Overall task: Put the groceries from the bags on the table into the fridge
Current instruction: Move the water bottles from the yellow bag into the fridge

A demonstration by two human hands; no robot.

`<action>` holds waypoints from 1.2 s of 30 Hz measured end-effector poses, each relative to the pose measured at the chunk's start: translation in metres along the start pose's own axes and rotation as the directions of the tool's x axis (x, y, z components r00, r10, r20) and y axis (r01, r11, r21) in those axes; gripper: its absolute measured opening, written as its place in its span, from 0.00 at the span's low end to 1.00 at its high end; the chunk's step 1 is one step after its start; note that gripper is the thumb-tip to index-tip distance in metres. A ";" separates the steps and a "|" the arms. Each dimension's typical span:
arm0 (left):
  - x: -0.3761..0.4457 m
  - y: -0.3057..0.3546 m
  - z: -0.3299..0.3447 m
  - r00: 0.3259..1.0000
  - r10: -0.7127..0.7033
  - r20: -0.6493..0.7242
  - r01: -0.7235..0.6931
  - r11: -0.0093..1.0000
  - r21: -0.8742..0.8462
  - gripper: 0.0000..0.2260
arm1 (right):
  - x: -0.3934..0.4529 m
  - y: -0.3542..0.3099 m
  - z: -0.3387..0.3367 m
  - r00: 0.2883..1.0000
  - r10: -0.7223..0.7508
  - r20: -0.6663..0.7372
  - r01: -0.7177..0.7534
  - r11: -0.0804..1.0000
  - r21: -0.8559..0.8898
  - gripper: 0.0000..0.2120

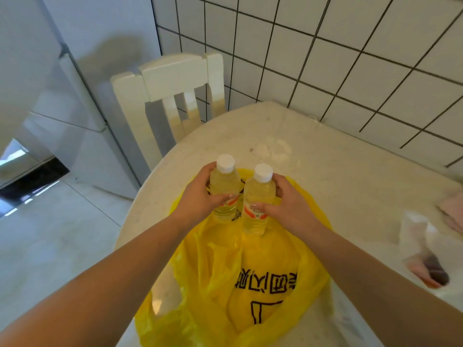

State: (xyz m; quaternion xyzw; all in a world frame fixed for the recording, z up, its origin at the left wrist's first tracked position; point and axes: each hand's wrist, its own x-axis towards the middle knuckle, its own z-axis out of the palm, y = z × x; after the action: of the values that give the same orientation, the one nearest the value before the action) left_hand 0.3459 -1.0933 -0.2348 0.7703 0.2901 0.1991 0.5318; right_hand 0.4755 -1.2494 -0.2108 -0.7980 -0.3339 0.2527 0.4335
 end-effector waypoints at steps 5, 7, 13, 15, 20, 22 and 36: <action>-0.026 0.017 -0.020 0.991 0.001 -0.132 -0.006 0.999 -0.040 0.30 | -0.011 -0.020 -0.012 0.997 -0.074 0.006 0.074 0.997 0.021 0.33; -0.043 0.032 -0.035 0.980 0.004 -0.201 -0.018 0.998 -0.065 0.28 | -0.018 -0.038 -0.016 0.991 -0.132 0.009 0.132 0.991 0.022 0.32; -0.116 0.067 -0.088 0.907 -0.061 -0.417 0.002 0.990 -0.140 0.24 | -0.043 -0.097 0.002 0.952 -0.298 0.068 0.287 0.947 0.142 0.29; -0.148 0.067 -0.108 0.875 -0.093 -0.475 0.035 0.991 -0.131 0.24 | -0.054 -0.114 0.025 0.927 -0.354 0.123 0.328 0.925 0.190 0.28; -0.232 0.052 -0.157 0.788 -0.149 -0.597 0.086 0.987 -0.134 0.21 | -0.090 -0.151 0.098 0.871 -0.409 0.273 0.339 0.901 0.271 0.25; -0.263 0.045 -0.179 0.751 -0.187 -0.634 0.106 0.981 -0.164 0.20 | -0.105 -0.166 0.128 0.843 -0.429 0.326 0.344 0.894 0.288 0.23; -0.377 -0.002 -0.434 0.689 -0.138 -0.712 0.059 0.989 -0.134 0.24 | -0.161 -0.338 0.348 0.745 -0.531 0.402 0.447 0.846 0.290 0.22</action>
State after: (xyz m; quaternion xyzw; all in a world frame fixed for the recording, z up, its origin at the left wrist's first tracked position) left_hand -0.2054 -1.0359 -0.0815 0.5867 0.5053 0.4698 0.4240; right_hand 0.0238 -1.0533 -0.0744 -0.5555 -0.6028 0.3425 0.4590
